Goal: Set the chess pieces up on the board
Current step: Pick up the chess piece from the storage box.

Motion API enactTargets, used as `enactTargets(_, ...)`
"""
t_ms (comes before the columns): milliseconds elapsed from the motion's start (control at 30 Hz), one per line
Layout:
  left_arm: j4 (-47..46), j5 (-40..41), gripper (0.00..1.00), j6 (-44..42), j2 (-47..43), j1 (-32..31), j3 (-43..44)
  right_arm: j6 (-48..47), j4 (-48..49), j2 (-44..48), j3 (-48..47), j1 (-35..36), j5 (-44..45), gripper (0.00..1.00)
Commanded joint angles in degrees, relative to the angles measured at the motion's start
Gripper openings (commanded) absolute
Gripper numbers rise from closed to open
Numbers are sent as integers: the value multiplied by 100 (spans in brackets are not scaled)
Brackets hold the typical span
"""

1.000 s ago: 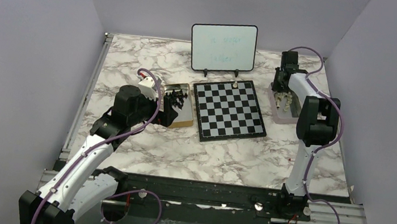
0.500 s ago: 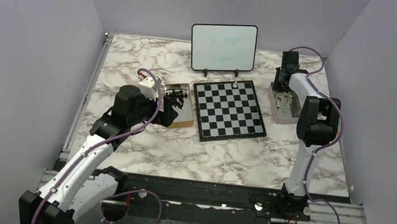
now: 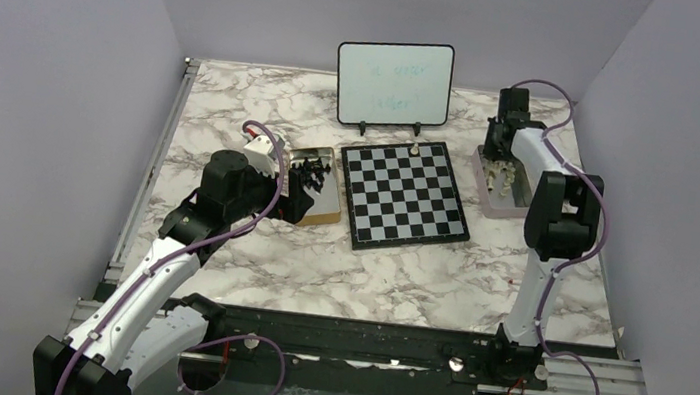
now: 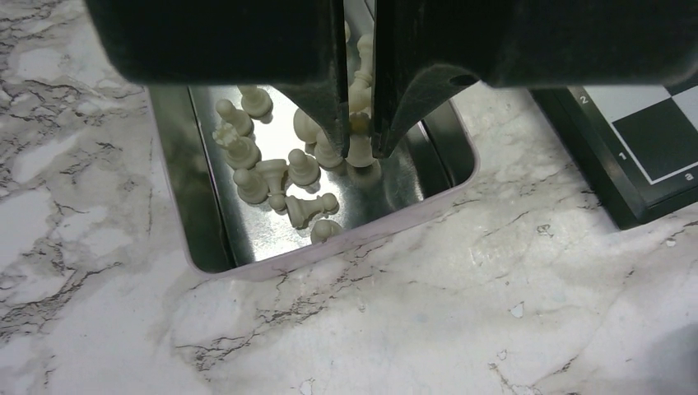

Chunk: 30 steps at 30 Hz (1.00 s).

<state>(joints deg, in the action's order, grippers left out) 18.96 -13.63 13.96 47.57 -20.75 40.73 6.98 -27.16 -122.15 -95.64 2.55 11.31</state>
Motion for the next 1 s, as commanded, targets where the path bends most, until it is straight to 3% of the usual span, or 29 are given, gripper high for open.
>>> enactTargets(0,-94,75,99,-9,-95,-25,-46,17,-283,494,-147,-35,164,12)
enactTargets(533,-95,52,99,-7,-141,-25,-41,255,-668,1298,-151,71,-459,12)
enactTargets(967,-94,48,99,2,-89,-25,-39,373,-520,1043,-202,937,-632,12)
